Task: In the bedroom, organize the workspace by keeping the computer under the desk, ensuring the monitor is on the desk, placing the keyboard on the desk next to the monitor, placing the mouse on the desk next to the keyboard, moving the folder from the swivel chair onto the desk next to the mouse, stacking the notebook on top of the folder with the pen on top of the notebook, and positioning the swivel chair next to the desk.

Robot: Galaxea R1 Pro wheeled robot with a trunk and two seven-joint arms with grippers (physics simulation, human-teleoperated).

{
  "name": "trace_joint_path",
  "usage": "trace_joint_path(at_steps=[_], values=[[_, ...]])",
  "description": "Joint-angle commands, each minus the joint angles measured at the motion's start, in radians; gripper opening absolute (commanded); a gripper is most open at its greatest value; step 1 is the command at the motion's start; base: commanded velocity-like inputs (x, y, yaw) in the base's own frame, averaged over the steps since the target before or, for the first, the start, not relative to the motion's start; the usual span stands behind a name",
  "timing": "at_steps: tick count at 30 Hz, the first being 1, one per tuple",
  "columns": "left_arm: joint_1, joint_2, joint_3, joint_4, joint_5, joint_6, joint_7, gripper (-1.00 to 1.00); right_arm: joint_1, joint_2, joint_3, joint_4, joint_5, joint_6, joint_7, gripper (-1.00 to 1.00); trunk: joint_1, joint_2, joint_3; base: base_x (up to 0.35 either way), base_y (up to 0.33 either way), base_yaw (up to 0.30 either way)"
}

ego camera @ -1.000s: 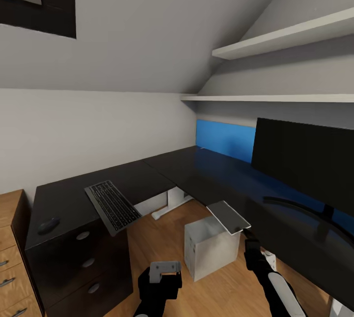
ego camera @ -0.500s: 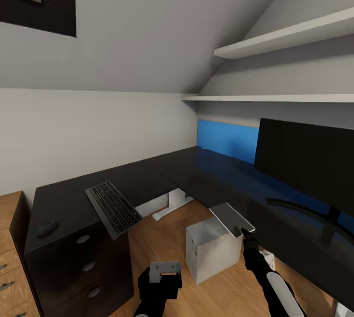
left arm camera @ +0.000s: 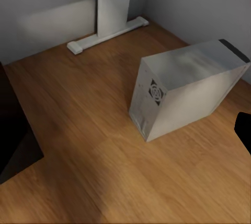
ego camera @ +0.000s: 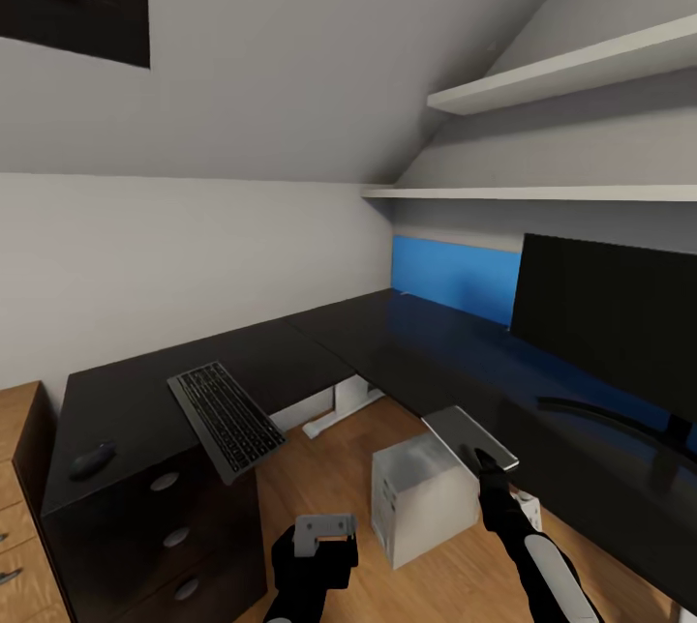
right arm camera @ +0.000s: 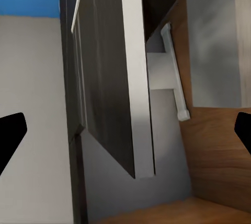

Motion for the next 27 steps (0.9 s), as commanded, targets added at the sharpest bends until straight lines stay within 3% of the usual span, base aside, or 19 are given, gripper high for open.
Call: trace_joint_path(at_steps=[1, 25, 26, 27], values=[[-0.001, 0.000, -0.002, -0.001, 0.006, 0.003, 0.008, 1.00, -0.001, 0.001, -0.003, -0.002, -0.008, 0.006, -0.002, 1.00, 0.000, -0.001, -0.001, 0.051, 0.028, 0.000], [-0.001, 0.000, -0.004, 0.000, 0.006, 0.004, 0.008, 1.00, -0.001, -0.012, -0.005, -0.006, -0.005, 0.004, -0.002, 1.00, 0.000, -0.001, -0.001, 0.058, 0.003, 0.000], [-0.001, 0.000, -0.004, 0.000, 0.006, 0.004, 0.008, 1.00, -0.001, -0.013, -0.005, -0.006, -0.005, 0.004, -0.003, -1.00, 0.000, -0.001, -0.001, 0.009, 0.000, 0.000], [-0.001, 0.000, -0.004, 0.000, 0.006, 0.004, 0.008, 1.00, -0.001, -0.014, -0.005, -0.007, -0.004, 0.004, -0.006, -1.00, 0.000, -0.001, -0.001, 0.003, 0.000, 0.000]])
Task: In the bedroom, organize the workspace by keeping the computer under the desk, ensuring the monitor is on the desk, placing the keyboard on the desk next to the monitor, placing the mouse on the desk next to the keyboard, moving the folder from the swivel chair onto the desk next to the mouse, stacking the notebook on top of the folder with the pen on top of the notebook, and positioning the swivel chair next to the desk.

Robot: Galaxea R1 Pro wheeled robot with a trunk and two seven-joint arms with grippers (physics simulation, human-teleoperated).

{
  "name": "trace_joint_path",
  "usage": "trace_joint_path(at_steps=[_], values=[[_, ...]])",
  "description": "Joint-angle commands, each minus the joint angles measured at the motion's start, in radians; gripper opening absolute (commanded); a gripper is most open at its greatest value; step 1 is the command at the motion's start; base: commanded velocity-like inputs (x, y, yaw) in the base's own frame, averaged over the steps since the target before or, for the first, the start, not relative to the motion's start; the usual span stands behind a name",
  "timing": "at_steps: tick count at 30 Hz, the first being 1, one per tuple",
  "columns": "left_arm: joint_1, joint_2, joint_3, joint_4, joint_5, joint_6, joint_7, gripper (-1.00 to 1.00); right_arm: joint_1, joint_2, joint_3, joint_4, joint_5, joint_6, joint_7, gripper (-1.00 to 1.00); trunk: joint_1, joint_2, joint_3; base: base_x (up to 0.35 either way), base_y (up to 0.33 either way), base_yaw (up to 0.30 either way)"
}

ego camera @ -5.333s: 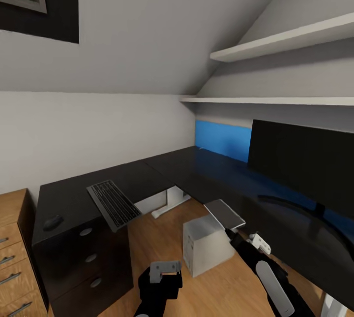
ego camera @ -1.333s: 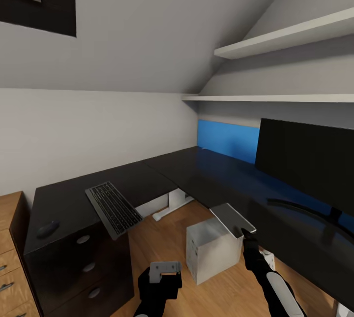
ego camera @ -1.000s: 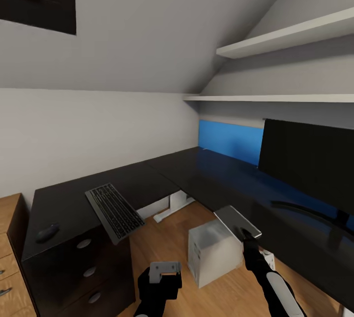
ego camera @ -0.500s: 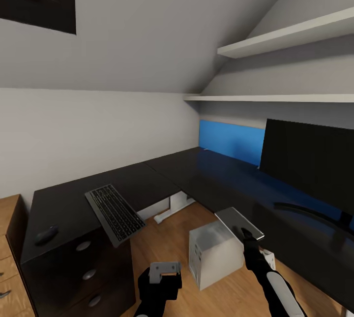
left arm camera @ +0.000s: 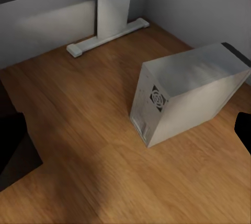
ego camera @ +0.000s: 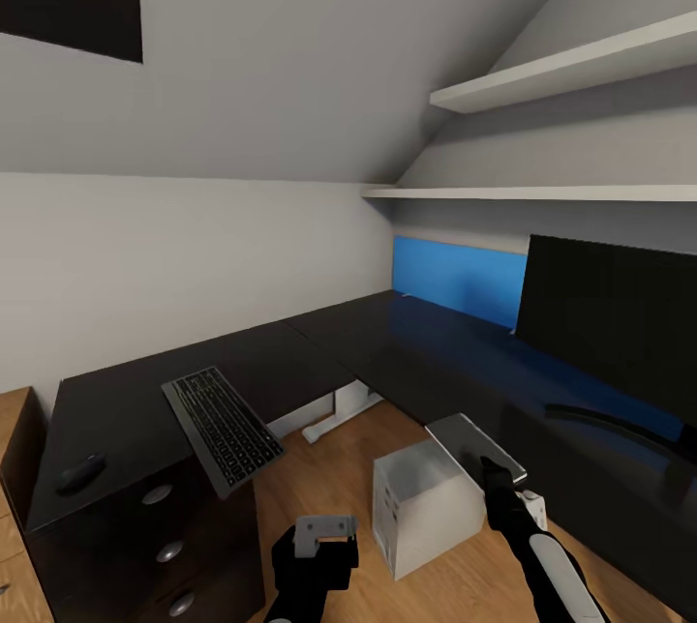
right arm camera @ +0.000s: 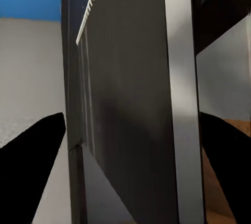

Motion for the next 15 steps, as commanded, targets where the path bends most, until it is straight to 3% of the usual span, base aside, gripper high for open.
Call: trace_joint_path(at_steps=[1, 12, 15], values=[[-0.002, 0.000, -0.002, -0.001, 0.006, 0.003, 0.008, 1.00, 0.000, 0.000, -0.002, -0.001, -0.007, 0.005, -0.005, -1.00, 0.000, -0.001, -0.001, 0.002, 0.000, 0.000], [-0.001, -0.001, -0.003, -0.001, 0.007, 0.003, 0.006, 1.00, 0.000, 0.000, -0.002, -0.001, -0.008, 0.006, -0.008, -1.00, 0.000, -0.001, -0.001, 0.000, 0.000, 0.000], [-0.001, -0.001, -0.003, -0.001, 0.007, 0.003, 0.006, 1.00, 0.000, 0.002, 0.000, -0.002, -0.009, 0.004, -0.005, -1.00, -0.012, 0.020, 0.008, 0.000, 0.000, 0.000]])
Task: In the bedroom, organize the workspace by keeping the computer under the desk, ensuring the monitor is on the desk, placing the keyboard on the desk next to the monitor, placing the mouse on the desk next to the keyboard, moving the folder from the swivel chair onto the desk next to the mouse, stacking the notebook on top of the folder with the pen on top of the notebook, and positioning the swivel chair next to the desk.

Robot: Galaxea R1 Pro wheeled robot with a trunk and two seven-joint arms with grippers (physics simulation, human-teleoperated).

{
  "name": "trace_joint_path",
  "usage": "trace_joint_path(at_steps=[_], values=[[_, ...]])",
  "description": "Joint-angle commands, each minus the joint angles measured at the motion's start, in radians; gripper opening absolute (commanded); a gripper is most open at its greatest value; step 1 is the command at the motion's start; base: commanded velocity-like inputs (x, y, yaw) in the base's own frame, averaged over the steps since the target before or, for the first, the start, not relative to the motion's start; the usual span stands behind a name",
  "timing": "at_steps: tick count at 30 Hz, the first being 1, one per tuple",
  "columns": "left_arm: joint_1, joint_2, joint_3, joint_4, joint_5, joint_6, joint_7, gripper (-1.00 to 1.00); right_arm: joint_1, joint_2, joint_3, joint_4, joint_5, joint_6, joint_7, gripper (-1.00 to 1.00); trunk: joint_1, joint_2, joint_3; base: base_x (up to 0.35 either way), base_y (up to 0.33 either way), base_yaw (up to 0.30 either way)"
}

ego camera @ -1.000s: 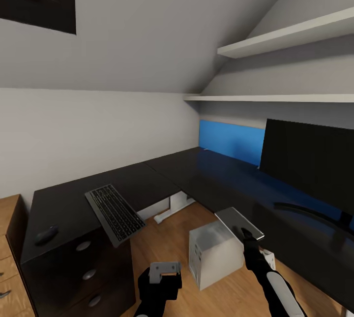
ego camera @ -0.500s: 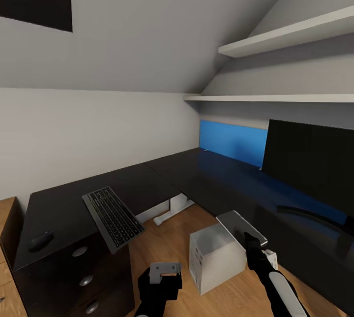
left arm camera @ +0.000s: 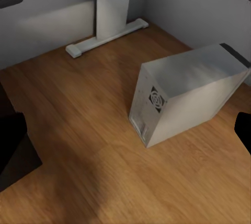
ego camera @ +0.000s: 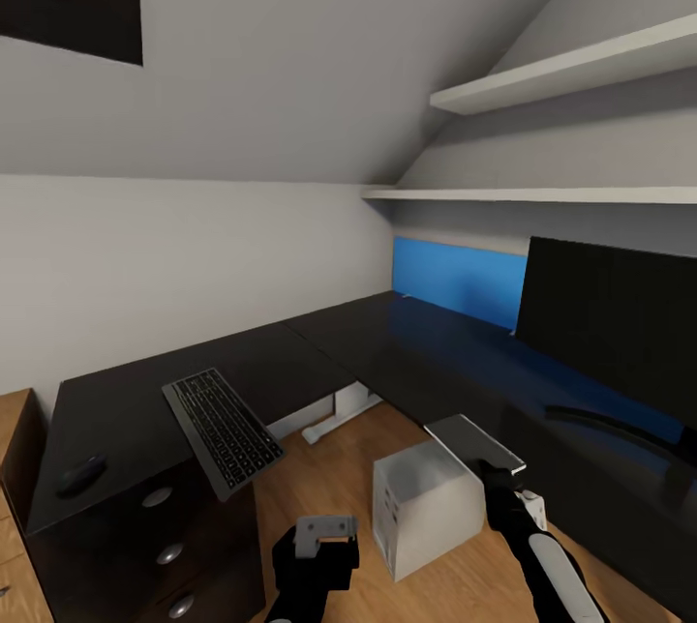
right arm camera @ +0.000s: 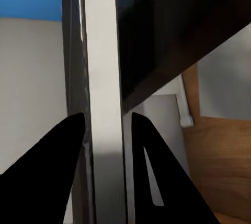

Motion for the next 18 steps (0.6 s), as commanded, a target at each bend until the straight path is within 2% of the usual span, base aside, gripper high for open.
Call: trace_joint_path(at_steps=[1, 7, 10, 13, 18], values=[[-0.001, 0.000, -0.002, -0.001, 0.006, 0.003, 0.008, 1.00, 0.000, 0.001, -0.002, -0.001, -0.008, 0.004, -0.002, -1.00, -0.004, 0.007, 0.002, 0.000, 0.000, 0.000], [-0.001, -0.001, -0.002, -0.001, 0.005, 0.003, 0.008, 1.00, -0.001, 0.004, 0.017, -0.007, 0.004, 0.002, 0.004, -1.00, -0.027, 0.049, 0.021, 0.000, 0.000, 0.000], [-0.001, -0.001, -0.002, -0.001, 0.005, 0.003, 0.008, 1.00, 0.000, 0.004, 0.060, -0.018, 0.019, -0.001, 0.006, -1.00, -0.039, 0.070, 0.030, 0.000, 0.000, 0.000], [-0.001, -0.001, -0.002, -0.002, 0.005, 0.003, 0.009, 1.00, -0.001, 0.005, 0.082, -0.041, 0.031, -0.004, 0.000, -1.00, -0.050, 0.091, 0.040, 0.000, 0.000, 0.000], [-0.001, -0.002, -0.003, 0.000, 0.007, 0.004, 0.009, 1.00, 0.000, 0.006, 0.092, -0.071, 0.035, -0.003, 0.007, -1.00, -0.069, 0.126, 0.055, 0.000, 0.000, 0.000]])
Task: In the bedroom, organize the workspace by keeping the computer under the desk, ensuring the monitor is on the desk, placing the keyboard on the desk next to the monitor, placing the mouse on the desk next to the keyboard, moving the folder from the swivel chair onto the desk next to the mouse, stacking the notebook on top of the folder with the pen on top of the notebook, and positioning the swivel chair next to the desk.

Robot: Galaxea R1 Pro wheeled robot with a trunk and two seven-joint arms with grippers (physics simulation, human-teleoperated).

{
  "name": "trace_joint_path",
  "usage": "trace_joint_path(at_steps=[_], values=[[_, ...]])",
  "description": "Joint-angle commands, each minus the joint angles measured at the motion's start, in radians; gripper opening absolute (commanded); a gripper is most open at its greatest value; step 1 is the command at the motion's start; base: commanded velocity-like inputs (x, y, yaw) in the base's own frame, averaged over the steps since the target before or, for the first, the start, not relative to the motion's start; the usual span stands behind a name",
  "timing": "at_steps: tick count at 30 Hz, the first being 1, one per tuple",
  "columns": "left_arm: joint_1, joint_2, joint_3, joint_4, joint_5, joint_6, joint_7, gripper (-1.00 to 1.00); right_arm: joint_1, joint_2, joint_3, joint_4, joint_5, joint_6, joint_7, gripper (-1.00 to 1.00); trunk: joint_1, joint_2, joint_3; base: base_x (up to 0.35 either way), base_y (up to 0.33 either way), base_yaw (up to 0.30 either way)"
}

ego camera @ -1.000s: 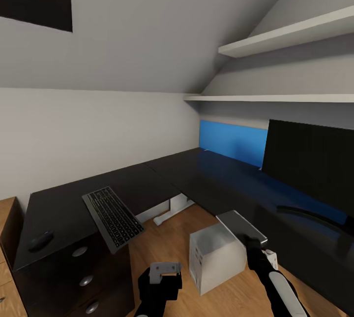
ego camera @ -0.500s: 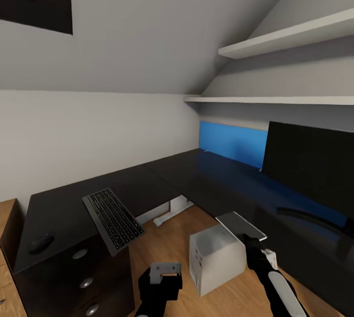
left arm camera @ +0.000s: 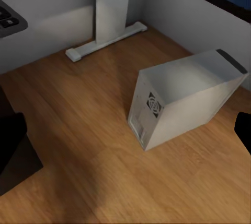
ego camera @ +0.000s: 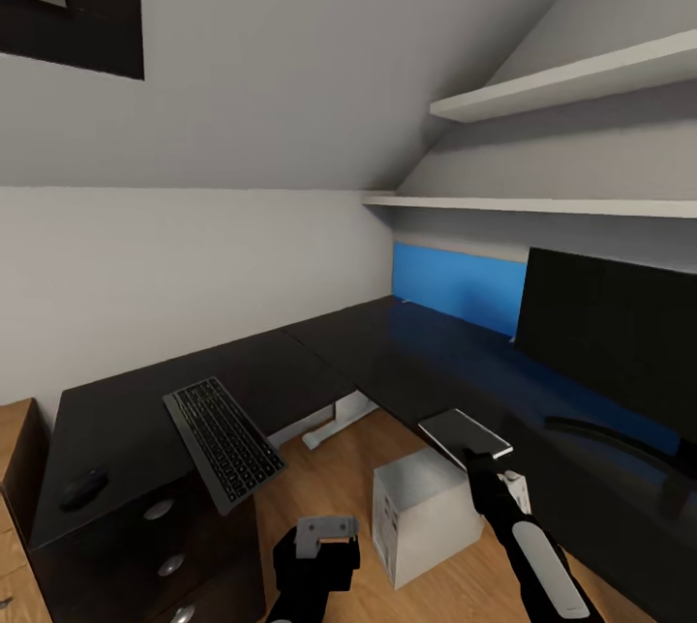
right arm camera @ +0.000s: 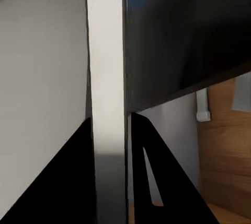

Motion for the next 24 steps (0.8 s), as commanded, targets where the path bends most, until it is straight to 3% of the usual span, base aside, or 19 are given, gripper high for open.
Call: trace_joint_path(at_steps=[1, 10, 17, 21, 24], values=[[-0.001, 0.000, -0.002, 0.000, 0.006, 0.004, 0.008, 1.00, -0.001, 0.000, -0.002, -0.002, -0.011, 0.005, 0.000, -1.00, -0.004, 0.007, 0.002, 0.000, 0.000, 0.000], [-0.001, -0.009, -0.014, 0.038, 0.009, 0.010, 0.004, 1.00, 0.000, 0.001, -0.002, -0.007, -0.011, 0.001, 0.045, -1.00, -0.039, 0.070, 0.030, 0.000, 0.000, 0.000], [-0.001, -0.011, -0.024, 0.223, 0.011, 0.010, 0.000, 1.00, -0.001, 0.001, 0.000, -0.007, -0.011, 0.002, 0.046, -1.00, -0.042, 0.077, 0.033, 0.000, 0.000, 0.000], [-0.001, -0.013, -0.022, 0.381, 0.012, 0.002, -0.001, 1.00, -0.001, 0.003, 0.003, -0.007, -0.011, 0.002, 0.044, -1.00, -0.042, 0.077, 0.034, 0.000, 0.000, 0.052], [-0.001, -0.012, -0.015, 0.440, 0.012, -0.001, -0.002, 1.00, -0.001, 0.004, 0.013, -0.006, -0.011, 0.002, 0.043, -1.00, -0.042, 0.077, 0.035, 0.000, 0.000, 0.167]])
